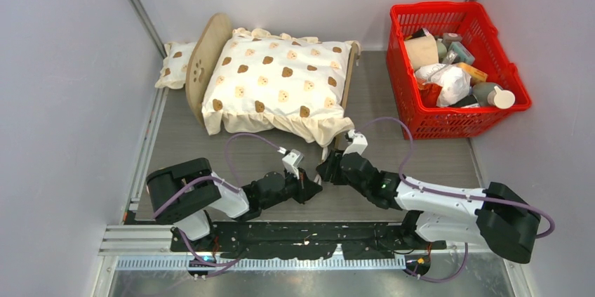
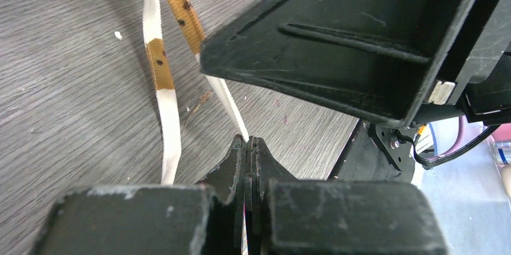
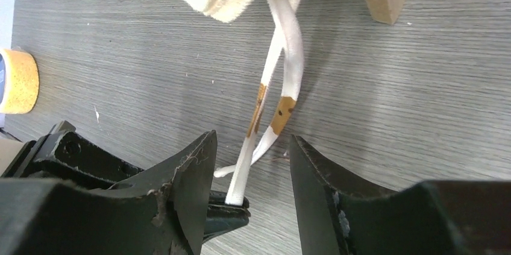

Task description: Set up the pet bed

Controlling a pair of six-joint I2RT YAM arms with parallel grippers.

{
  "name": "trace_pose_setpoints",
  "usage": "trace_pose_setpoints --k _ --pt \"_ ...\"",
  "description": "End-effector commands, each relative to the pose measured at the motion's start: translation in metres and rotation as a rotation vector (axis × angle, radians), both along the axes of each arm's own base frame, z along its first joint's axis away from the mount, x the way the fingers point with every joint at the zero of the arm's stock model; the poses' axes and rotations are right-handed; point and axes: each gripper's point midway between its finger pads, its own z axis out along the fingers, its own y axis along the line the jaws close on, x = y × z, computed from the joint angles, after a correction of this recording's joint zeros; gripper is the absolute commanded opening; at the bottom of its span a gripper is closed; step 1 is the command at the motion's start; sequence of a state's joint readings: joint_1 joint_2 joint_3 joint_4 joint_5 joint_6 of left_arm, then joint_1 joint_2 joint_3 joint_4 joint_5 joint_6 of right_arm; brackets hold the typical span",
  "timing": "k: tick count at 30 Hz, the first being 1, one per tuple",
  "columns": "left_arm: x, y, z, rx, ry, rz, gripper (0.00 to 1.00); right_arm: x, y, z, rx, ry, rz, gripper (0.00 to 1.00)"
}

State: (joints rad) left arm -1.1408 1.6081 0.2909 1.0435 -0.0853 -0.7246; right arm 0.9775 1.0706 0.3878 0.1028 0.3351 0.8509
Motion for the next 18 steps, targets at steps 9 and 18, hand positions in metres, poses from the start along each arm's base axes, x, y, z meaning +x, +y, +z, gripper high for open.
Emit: trace_pose_setpoints --k 9,18 --pt "0.001 -0.013 0.012 -0.027 -0.061 -0.034 0.0 0.014 0.015 0.005 0.008 0.012 0.022 0.46" --pt "0.001 -0.013 0.019 -0.047 -0.081 -0.04 0.0 0.015 0.017 0.008 0.018 -0.011 0.078 0.06"
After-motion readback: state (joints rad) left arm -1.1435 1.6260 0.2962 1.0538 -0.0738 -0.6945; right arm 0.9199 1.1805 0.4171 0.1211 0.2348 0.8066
